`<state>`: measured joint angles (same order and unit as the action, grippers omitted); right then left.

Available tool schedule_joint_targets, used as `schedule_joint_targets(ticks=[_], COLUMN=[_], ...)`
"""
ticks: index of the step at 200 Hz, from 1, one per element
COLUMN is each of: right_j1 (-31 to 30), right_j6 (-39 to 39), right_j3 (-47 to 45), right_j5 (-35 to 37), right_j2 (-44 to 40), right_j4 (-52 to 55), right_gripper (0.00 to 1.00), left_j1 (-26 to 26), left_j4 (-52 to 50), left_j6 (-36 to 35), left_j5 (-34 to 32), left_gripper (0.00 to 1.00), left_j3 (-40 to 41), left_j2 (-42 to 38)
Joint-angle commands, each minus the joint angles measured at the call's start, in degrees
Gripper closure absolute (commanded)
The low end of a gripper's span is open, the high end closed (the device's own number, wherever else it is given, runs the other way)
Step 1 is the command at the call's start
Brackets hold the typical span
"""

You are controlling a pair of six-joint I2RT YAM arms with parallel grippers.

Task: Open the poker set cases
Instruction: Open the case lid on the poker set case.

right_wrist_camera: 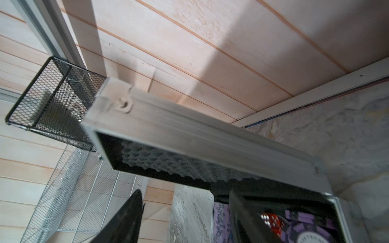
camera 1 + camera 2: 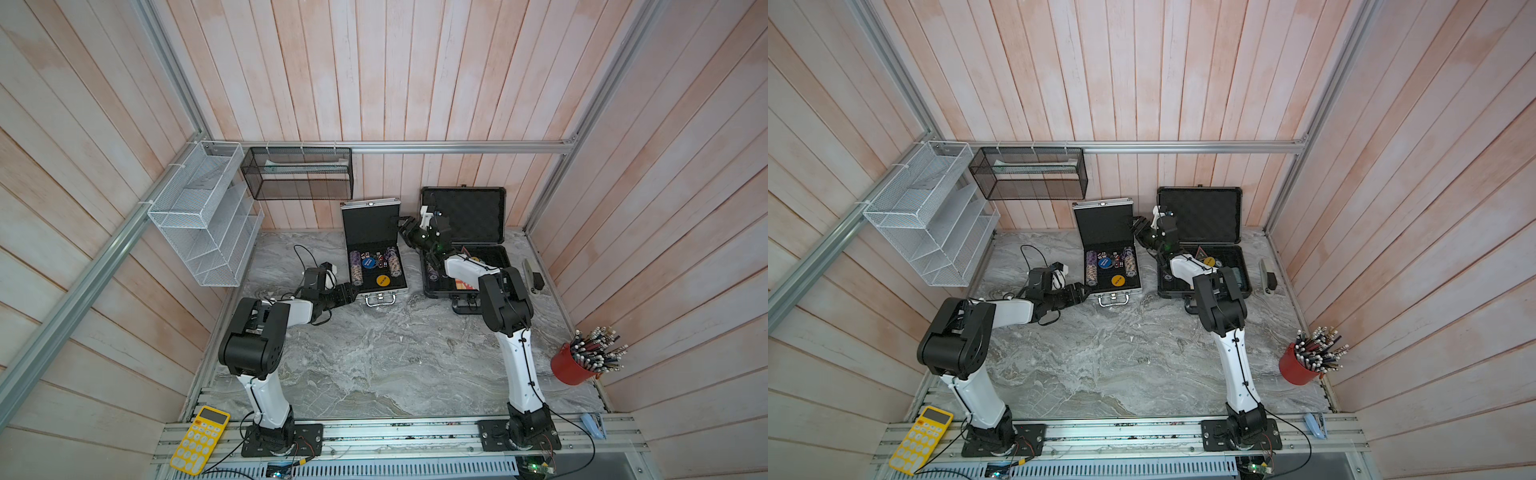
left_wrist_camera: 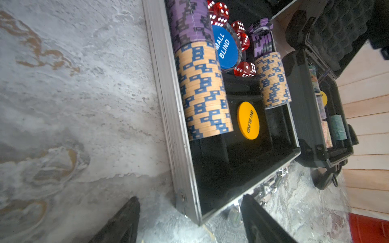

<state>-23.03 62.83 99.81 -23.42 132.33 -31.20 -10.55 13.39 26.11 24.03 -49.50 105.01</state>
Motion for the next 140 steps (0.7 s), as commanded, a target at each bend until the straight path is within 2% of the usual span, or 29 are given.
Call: schedule_joint_targets(ticks=[1, 24, 43, 75, 81, 101, 118, 140], right_j1=[0.4, 0.4, 0.1, -0.4, -2.4, -3.5, -4.4, -5.5], right_j6=[-8.0, -13.8, -23.0, -38.9, -41.1, -45.3, -46.8, -46.7], right_j3=[-0.8, -3.0, -3.0, -4.9, -5.7, -9.2, -12.5, -14.5], right_j5=[-0.8, -0.8, 0.8, 10.8, 12.8, 16.5, 18.8, 18.3], right_j2=[-6.4, -9.3, -11.1, -13.0, -13.2, -13.7, -14.0, -13.9], right_j4=[5.4, 11.3, 21.3, 39.1, 41.4, 45.9, 46.9, 46.6], right_gripper=[0.34, 0.34, 0.35, 0.41, 0.42, 0.47, 0.50, 0.52], left_j1=[0.2, 0.3, 0.2, 0.2, 0.2, 0.2, 0.2, 0.2], left_j4=[0.3, 0.5, 0.7, 0.2, -0.1, -1.6, -2.2, -2.8], left_j6=[-0.7, -0.5, -0.3, 0.2, 0.1, -0.4, -0.9, -1.1], left_j5=[0.7, 0.7, 0.6, -0.4, -0.5, -0.9, -1.4, -1.6], left_gripper=[0.23, 0.25, 0.28, 0.33, 0.33, 0.37, 0.44, 0.52], left_j3=[-0.8, -0.7, -0.5, -0.9, -1.2, -2.4, -2.8, -3.4], left_j2=[0.5, 0.7, 0.4, -0.3, -0.3, 0.1, 0.3, 0.8])
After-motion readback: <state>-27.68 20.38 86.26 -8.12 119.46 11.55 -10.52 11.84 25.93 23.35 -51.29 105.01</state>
